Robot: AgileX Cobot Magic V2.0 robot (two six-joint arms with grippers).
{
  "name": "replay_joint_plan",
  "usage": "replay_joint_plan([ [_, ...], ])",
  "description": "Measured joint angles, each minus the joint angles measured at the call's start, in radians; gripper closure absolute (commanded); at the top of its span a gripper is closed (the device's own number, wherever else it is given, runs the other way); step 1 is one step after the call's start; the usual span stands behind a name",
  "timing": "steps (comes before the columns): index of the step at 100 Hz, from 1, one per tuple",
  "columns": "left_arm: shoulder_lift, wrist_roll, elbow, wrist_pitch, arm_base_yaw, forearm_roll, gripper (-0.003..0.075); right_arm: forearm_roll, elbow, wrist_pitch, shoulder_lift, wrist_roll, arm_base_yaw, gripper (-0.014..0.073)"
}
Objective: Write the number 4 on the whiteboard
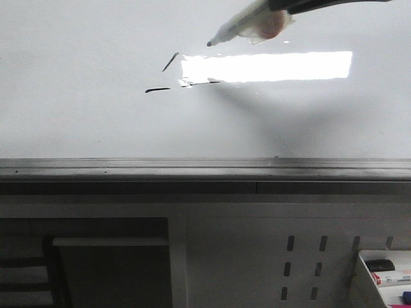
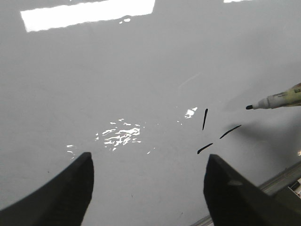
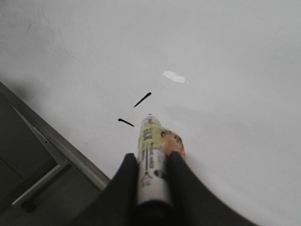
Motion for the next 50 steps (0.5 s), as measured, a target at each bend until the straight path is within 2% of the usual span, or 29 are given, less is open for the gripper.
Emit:
replay_joint_plan([
  [25, 0.0, 0.0, 0.0, 0.0, 0.0, 0.0, 0.027, 0.0, -0.082, 0.01, 0.138, 0.0, 0.0, 0.0638],
  [50, 0.0, 0.0, 0.0, 0.0, 0.0, 0.0, 0.027, -0.004, -0.013, 0.094, 0.17, 0.024, 0.002, 0.0638],
])
